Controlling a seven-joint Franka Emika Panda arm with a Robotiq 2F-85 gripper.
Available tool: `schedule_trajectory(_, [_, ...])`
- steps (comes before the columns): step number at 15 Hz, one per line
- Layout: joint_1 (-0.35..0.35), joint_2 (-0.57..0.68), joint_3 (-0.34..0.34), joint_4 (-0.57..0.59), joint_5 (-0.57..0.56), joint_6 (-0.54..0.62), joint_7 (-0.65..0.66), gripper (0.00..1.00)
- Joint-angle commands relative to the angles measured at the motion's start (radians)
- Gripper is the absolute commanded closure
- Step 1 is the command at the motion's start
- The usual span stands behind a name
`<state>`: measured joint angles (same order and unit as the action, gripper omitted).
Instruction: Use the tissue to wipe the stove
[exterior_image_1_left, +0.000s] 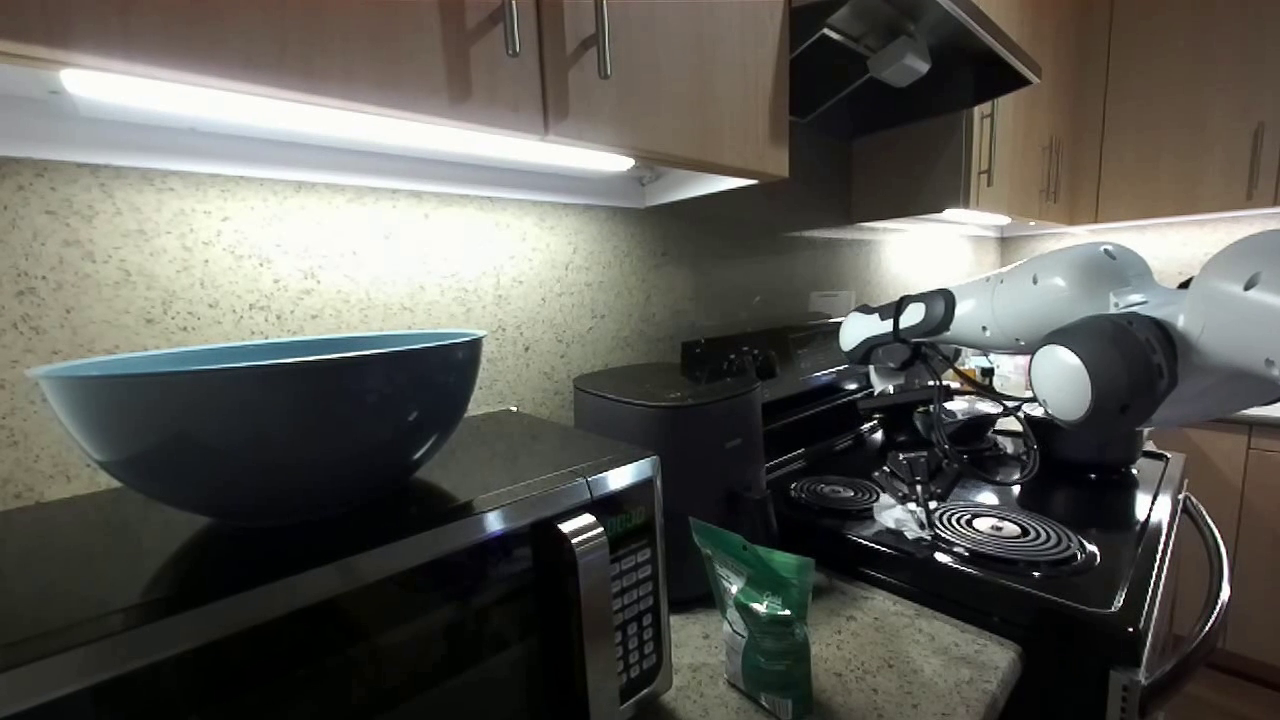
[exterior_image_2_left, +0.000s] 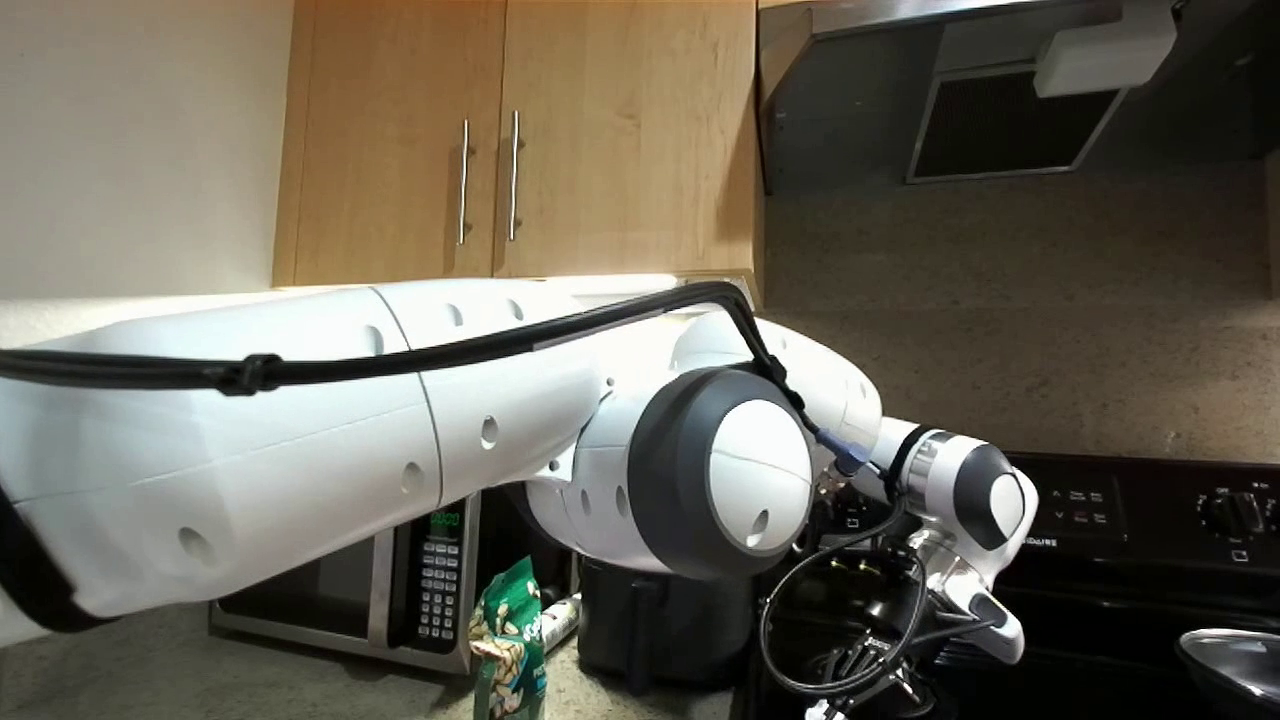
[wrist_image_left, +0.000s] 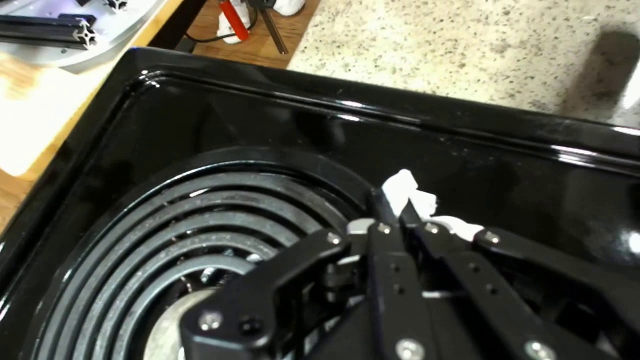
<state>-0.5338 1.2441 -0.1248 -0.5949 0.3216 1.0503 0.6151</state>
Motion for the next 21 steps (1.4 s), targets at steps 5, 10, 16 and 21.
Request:
schedule_trajectory(5, [-0.005,0.011,0.043,0.045,0.07,0.163,0.038,0.94])
schedule_trajectory(10, [0.0,0.051,0.045,0.034,0.06,0.136,0.053,0.94])
schedule_trajectory(16, [0.0,0.057,-0.014,0.051,0.029,0.25,0.21,0.95])
schedule_trajectory(21, [-0.013,0.059,-0.071,0.061,0.018,0.304,0.311,0.95])
